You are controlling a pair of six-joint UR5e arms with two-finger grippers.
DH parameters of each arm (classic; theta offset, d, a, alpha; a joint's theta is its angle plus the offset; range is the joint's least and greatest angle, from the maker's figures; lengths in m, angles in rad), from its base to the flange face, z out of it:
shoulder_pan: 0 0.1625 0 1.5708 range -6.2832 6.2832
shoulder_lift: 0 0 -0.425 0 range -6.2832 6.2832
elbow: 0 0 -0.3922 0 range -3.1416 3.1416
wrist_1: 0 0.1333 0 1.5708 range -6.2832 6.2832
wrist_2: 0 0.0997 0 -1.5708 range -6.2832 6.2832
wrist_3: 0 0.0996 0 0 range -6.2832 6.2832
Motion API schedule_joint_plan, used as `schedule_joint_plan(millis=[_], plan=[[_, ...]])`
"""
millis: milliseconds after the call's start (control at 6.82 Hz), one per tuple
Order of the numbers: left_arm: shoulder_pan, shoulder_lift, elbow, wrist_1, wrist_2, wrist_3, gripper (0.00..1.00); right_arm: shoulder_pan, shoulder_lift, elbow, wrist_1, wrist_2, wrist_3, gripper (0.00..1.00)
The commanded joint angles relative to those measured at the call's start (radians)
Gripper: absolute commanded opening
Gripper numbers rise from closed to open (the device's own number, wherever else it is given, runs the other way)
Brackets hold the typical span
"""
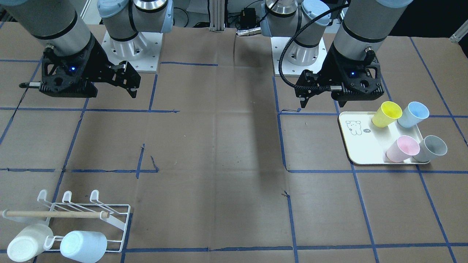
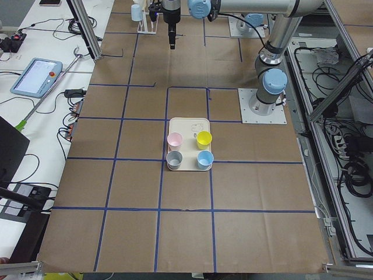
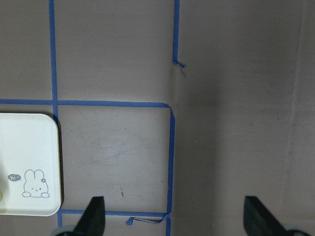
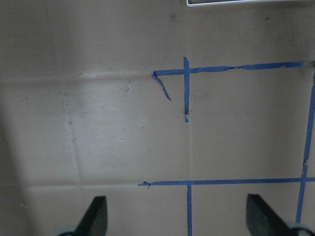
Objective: Transfer IKEA cup to right arm and place on rack
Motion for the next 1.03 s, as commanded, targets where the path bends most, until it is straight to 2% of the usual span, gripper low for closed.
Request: schedule_joint_plan(millis=[0,147,880], plan=[[0.0,0.002,-0.009,0.011,0.0,0.0,0.99,0.011,-0.1,0.12,-0.046,-0.049,0.024,1.0],[0.0,0.006,-0.012,0.018,0.0,0.0,0.99,0.011,-0.135,0.157,-0.086,-0.048,0.024,1.0],[0.0,0.002,-0.012,0.019,-0.002,-0.003,0.99,0.015,-0.118,0.162,-0.07,-0.05,0.023,1.0]])
